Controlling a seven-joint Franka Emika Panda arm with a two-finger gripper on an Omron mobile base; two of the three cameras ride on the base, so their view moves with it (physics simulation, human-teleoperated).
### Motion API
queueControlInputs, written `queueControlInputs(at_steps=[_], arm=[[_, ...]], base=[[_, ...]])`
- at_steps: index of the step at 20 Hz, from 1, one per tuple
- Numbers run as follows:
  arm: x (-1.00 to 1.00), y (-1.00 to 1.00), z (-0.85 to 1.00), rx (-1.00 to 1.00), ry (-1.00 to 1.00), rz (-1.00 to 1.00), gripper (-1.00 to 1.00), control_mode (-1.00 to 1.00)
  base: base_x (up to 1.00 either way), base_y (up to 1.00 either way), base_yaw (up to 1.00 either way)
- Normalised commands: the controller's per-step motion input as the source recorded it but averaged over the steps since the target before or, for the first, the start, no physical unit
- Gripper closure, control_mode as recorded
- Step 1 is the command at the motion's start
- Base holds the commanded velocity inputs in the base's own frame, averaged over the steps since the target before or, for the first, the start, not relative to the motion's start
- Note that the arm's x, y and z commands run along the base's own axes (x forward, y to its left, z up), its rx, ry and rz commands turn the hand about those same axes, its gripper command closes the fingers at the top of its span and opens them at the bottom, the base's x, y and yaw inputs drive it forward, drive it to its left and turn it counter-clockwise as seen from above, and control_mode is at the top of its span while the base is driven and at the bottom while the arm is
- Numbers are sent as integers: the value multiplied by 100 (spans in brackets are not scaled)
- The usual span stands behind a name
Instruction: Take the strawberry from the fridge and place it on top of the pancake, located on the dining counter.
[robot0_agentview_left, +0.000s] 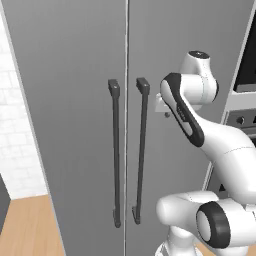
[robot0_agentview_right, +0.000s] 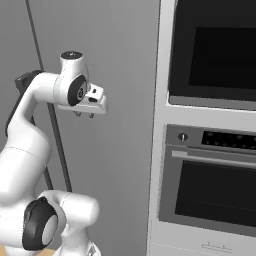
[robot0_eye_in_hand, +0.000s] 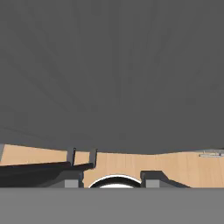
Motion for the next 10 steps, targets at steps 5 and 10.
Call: queueControlInputs(at_steps=[5,10], arm=[[-1,0,0,0,0,0,-100,100],[0,0,0,0,0,0,-100,100]], base=[[-32,-6,-1],[-72,0,-1]])
